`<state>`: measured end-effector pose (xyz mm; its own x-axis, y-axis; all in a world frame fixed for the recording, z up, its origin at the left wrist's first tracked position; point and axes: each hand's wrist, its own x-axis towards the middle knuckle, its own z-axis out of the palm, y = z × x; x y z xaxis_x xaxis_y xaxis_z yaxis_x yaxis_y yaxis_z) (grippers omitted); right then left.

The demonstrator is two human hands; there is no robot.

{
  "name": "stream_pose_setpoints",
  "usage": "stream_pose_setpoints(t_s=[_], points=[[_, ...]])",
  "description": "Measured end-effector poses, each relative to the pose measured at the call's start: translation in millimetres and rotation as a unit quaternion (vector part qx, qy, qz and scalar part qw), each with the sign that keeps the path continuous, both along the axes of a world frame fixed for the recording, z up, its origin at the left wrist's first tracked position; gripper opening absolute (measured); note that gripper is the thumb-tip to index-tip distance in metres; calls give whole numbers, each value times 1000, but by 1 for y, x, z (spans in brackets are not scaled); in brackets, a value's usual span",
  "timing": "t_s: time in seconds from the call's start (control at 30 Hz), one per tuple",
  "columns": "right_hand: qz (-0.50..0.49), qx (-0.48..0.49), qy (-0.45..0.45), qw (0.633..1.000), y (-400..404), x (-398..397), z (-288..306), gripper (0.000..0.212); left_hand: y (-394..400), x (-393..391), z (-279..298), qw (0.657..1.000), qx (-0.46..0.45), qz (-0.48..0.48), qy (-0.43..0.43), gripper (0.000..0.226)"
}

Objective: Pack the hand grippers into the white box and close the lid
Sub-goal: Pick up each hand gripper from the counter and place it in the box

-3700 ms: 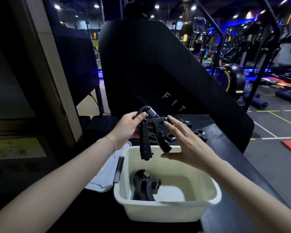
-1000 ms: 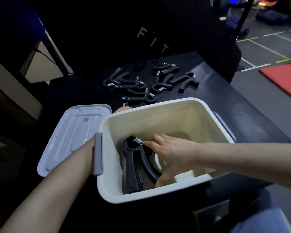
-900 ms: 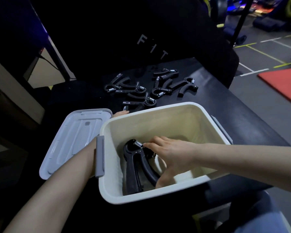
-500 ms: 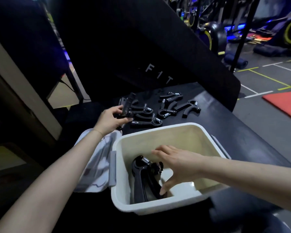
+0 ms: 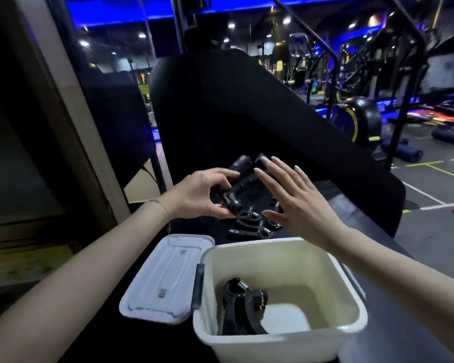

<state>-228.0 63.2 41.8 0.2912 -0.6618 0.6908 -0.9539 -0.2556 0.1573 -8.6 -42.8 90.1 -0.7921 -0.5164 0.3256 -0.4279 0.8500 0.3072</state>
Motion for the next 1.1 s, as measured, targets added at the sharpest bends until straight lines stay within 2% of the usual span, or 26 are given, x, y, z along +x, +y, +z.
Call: stream_pose_setpoints(t_s=[0.1, 0.2, 0.27, 0.37, 0.47, 0.57, 0.63, 0.73, 0.77, 0.87, 0.93, 1.0, 1.1], points=[[34, -24, 21, 999, -3, -5, 2, 63, 25, -2, 8, 998, 47, -25, -23, 36], [115, -26, 5, 993, 2, -9, 1, 40, 42, 1, 9, 994, 103, -38, -4, 28], [166, -1, -31, 986, 8, -9, -3, 39, 50, 2, 7, 987, 156, -43, 19, 25], [201, 61, -140, 968, 19, -6, -9, 40, 60, 2, 7, 980, 192, -20, 48, 27], [204, 87, -262, 939, 27, -2, -14, 31, 68, -3, 9, 986, 136, 30, 94, 31], [197, 128, -366, 900, 30, 3, -17, 19, 72, -14, 5, 984, 50, 76, 154, 52], [207, 138, -427, 869, 31, 7, -19, 17, 77, -22, -2, 982, -33, 69, 173, 71], [238, 145, -501, 819, 35, 11, -15, 13, 82, -31, -11, 966, -227, 63, 106, 96], [245, 150, -521, 804, 36, 13, -12, 12, 83, -32, -14, 959, -260, 69, 84, 101], [255, 181, -573, 758, 42, 18, -7, 12, 89, -37, -16, 953, -287, 92, 43, 109], [265, 211, -613, 714, 45, 21, -5, 15, 91, -39, -19, 952, -288, 101, 14, 114], [276, 238, -645, 672, 46, 22, -5, 19, 93, -42, -21, 955, -277, 105, 0, 116], [283, 271, -667, 634, 45, 28, -10, 25, 97, -44, -21, 965, -242, 103, -9, 116]])
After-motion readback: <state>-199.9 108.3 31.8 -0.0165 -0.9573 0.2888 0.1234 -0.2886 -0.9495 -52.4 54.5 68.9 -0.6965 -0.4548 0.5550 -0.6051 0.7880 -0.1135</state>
